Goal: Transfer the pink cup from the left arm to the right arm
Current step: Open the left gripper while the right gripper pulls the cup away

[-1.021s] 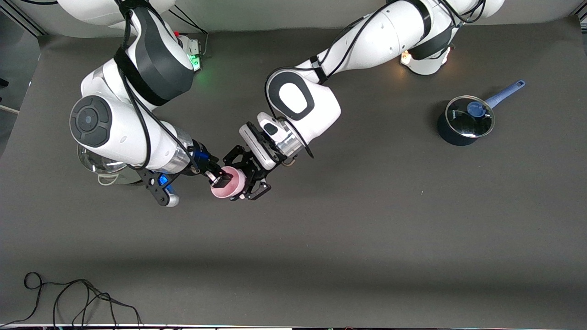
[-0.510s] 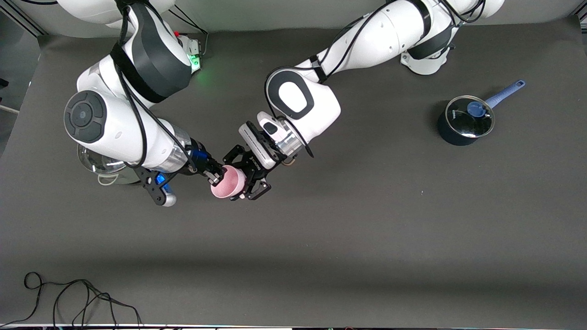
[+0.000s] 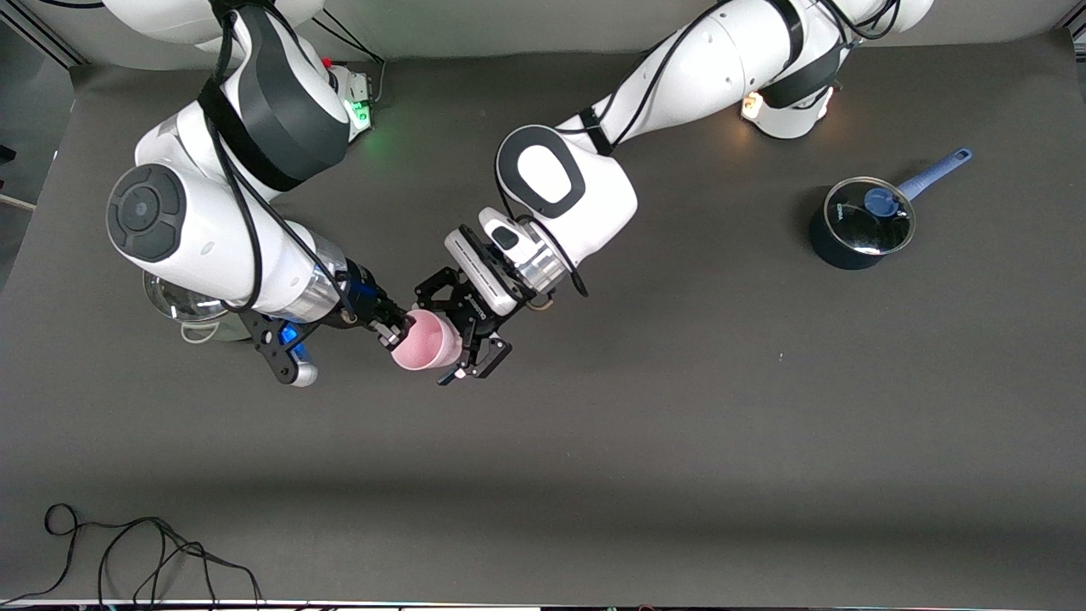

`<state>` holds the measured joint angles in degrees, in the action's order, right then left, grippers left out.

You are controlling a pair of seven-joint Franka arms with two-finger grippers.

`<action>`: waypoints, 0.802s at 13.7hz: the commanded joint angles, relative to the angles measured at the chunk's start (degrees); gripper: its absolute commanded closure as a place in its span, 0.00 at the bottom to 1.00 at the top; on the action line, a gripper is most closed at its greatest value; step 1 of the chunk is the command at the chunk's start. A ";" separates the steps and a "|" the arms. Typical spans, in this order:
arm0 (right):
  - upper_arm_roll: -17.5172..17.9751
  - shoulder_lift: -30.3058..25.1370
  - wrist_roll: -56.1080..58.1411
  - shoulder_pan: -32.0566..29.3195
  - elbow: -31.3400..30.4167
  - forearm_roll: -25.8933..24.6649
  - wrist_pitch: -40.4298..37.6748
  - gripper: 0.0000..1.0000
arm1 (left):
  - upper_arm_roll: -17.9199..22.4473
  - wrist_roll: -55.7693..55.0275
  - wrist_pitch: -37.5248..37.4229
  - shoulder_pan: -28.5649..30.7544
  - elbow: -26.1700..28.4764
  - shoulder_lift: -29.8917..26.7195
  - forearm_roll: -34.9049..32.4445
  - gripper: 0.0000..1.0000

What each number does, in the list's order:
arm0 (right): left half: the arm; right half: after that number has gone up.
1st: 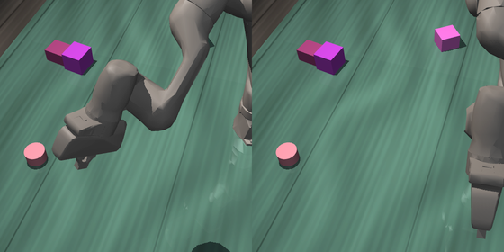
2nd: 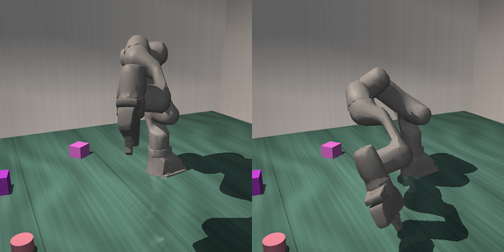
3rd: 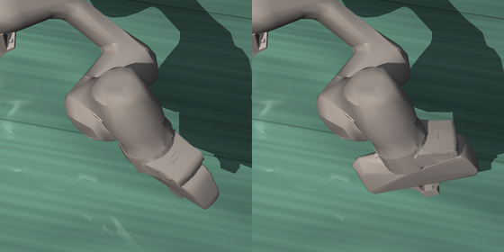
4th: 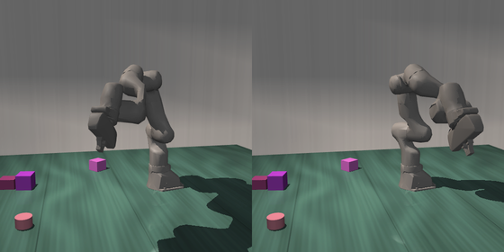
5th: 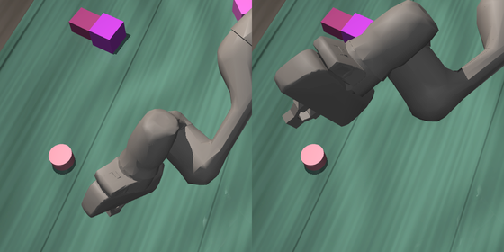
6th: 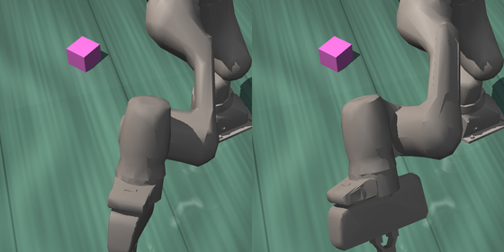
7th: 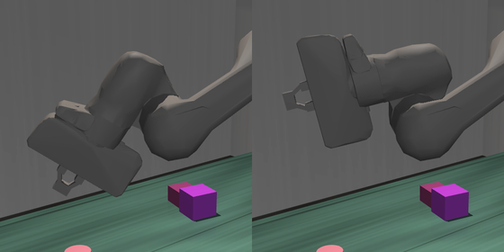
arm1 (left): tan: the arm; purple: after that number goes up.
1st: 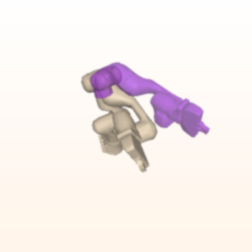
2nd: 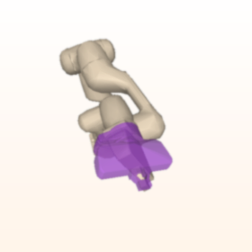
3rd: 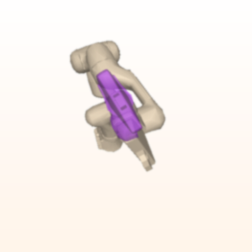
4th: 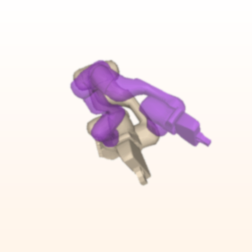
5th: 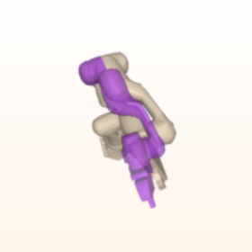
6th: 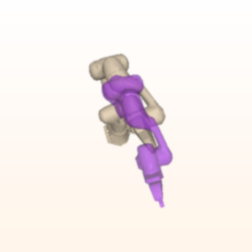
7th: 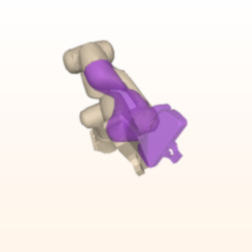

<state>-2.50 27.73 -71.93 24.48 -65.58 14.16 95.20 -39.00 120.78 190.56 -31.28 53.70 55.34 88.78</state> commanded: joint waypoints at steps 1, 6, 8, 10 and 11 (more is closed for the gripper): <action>-0.40 1.80 0.73 -0.74 3.61 -5.44 -0.64 1.00 | 0.86 -1.25 -5.86 8.13 13.67 -7.15 -5.95 0.00; -0.40 1.80 10.71 -7.76 3.70 -9.68 0.51 1.00 | 1.21 -1.25 -32.12 24.65 26.69 -15.42 -17.03 0.00; -0.48 1.62 20.81 -12.59 3.62 -9.94 0.43 1.00 | 1.21 -1.77 -47.13 33.26 29.52 -18.15 -24.23 0.00; -0.40 1.36 32.41 -16.38 3.18 -13.18 0.25 1.00 | 1.56 -7.01 -62.60 41.17 29.19 -20.00 -34.40 0.00; -0.40 1.27 37.94 -18.66 2.74 -15.02 0.16 1.00 | 1.74 -11.31 -70.68 44.69 27.44 -20.35 -41.94 0.00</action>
<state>-3.39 28.71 -42.31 8.32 -63.69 2.50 96.29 -37.48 115.88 130.58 7.34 78.81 39.14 55.73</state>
